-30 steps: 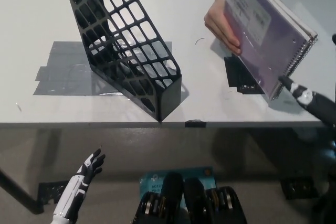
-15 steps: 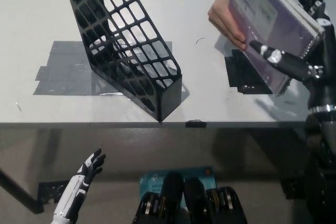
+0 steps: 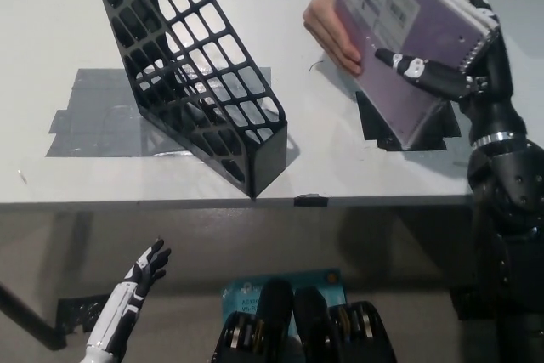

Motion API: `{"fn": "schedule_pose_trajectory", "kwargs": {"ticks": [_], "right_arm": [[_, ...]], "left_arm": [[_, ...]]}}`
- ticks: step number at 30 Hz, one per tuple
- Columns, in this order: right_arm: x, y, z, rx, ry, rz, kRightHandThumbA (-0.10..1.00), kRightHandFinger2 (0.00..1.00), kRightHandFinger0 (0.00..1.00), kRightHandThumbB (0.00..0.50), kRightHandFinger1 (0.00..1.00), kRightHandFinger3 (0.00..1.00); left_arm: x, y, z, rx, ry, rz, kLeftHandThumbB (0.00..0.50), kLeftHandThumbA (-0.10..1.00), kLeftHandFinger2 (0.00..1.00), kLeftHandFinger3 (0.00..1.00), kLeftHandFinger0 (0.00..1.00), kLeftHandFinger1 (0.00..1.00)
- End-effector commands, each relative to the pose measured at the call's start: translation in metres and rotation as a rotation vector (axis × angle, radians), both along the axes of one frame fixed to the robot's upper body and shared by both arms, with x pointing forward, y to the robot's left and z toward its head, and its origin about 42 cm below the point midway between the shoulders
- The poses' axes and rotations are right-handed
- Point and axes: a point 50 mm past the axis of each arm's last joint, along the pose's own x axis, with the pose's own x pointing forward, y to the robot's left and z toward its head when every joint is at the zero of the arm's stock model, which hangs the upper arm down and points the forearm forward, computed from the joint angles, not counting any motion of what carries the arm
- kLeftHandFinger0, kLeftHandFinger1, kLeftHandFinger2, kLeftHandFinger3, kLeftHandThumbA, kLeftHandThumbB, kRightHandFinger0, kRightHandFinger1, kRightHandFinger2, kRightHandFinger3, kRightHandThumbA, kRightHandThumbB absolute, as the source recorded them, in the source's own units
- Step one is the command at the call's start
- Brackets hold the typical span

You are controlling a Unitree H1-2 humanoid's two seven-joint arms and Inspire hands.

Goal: A person hands a notebook to the robot and the robot grabs it with its right hand and places it in the magazine stand kept in the centre of the desk infront of it.

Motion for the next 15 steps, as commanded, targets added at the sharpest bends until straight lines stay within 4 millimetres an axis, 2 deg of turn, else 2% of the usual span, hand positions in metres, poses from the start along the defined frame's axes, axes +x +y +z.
{"fn": "schedule_pose_trajectory", "kwargs": {"ticks": [1, 2, 3, 4, 5, 9, 15], "right_arm": [[0.011, 0.018, 0.02, -0.048, -0.008, 0.046, 0.89, 1.0, 1.0, 0.226, 1.0, 1.0], [0.012, 0.019, 0.022, -0.069, 0.01, 0.031, 0.86, 0.79, 0.56, 0.18, 0.66, 0.8], [0.013, 0.019, 0.022, -0.074, 0.014, 0.028, 0.86, 0.63, 0.41, 0.164, 0.51, 0.65], [0.014, 0.019, 0.022, -0.085, 0.05, 0.035, 0.88, 0.1, 0.02, 0.101, 0.03, 0.16], [0.014, 0.02, 0.021, -0.09, 0.075, 0.036, 0.92, 0.0, 0.0, 0.061, 0.0, 0.01], [0.009, 0.024, 0.018, -0.051, 0.097, 0.055, 0.97, 0.0, 0.0, 0.019, 0.0, 0.0], [0.003, 0.024, 0.022, 0.01, 0.063, 0.017, 0.99, 0.0, 0.0, 0.003, 0.0, 0.0]], "left_arm": [[0.007, 0.002, 0.013, 0.01, -0.067, -0.023, 0.5, 1.0, 1.0, 1.0, 1.0, 1.0], [0.009, 0.003, 0.014, 0.012, -0.073, -0.023, 0.5, 1.0, 1.0, 1.0, 1.0, 1.0], [0.009, 0.003, 0.014, 0.013, -0.074, -0.023, 0.5, 1.0, 1.0, 1.0, 1.0, 1.0], [0.009, 0.003, 0.015, 0.005, -0.074, -0.022, 0.5, 1.0, 1.0, 1.0, 1.0, 1.0], [0.009, 0.003, 0.015, 0.001, -0.074, -0.023, 0.5, 1.0, 1.0, 1.0, 1.0, 1.0], [0.009, 0.003, 0.015, 0.002, -0.075, -0.024, 0.5, 1.0, 1.0, 1.0, 1.0, 1.0], [0.012, 0.001, 0.016, 0.005, -0.078, -0.032, 0.5, 1.0, 1.0, 1.0, 1.0, 1.0]]}}
